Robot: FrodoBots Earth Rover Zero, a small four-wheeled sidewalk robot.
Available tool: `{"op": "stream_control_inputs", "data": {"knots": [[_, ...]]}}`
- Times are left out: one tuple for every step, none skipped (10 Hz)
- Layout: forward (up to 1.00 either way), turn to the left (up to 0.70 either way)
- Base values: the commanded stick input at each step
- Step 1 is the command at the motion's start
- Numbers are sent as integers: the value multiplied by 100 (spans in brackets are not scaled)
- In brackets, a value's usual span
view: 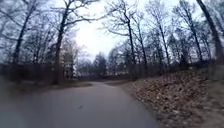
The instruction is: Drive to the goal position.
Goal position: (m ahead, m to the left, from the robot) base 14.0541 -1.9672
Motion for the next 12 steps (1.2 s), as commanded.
{"op": "stream_control_inputs", "data": {"knots": [[100, 0], [100, 0], [100, 0], [100, 0], [100, 0], [100, 0], [100, 0], [100, 0], [100, 0], [100, 0], [100, 0], [100, 0]]}}
